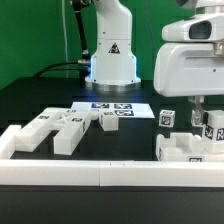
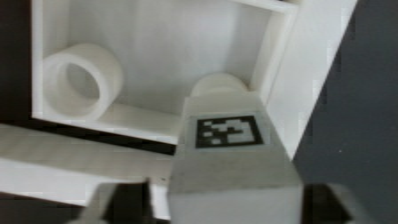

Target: Assemble chair

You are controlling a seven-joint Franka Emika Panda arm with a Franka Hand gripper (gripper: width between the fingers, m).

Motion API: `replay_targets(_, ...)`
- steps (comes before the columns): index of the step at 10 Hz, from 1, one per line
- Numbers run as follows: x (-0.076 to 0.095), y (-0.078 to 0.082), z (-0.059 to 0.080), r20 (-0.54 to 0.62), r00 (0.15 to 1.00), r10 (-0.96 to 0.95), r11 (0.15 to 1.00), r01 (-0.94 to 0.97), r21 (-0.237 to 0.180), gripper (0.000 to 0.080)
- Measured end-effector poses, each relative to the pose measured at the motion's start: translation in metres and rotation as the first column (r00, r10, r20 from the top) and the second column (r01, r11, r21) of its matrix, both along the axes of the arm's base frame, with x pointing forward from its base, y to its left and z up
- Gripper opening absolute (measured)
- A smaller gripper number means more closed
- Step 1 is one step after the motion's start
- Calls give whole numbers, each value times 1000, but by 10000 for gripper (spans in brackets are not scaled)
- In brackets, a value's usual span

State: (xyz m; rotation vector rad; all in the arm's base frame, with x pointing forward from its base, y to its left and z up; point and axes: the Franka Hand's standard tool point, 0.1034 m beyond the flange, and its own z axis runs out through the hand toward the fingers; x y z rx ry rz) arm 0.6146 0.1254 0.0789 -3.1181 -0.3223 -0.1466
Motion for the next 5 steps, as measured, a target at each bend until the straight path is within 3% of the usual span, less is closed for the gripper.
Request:
replay_targets(1, 0, 0, 0, 0, 1000, -9, 1000, 9, 1, 291)
replay_targets(5, -1, 2, -1, -11, 947, -320, 947, 320, 33, 291)
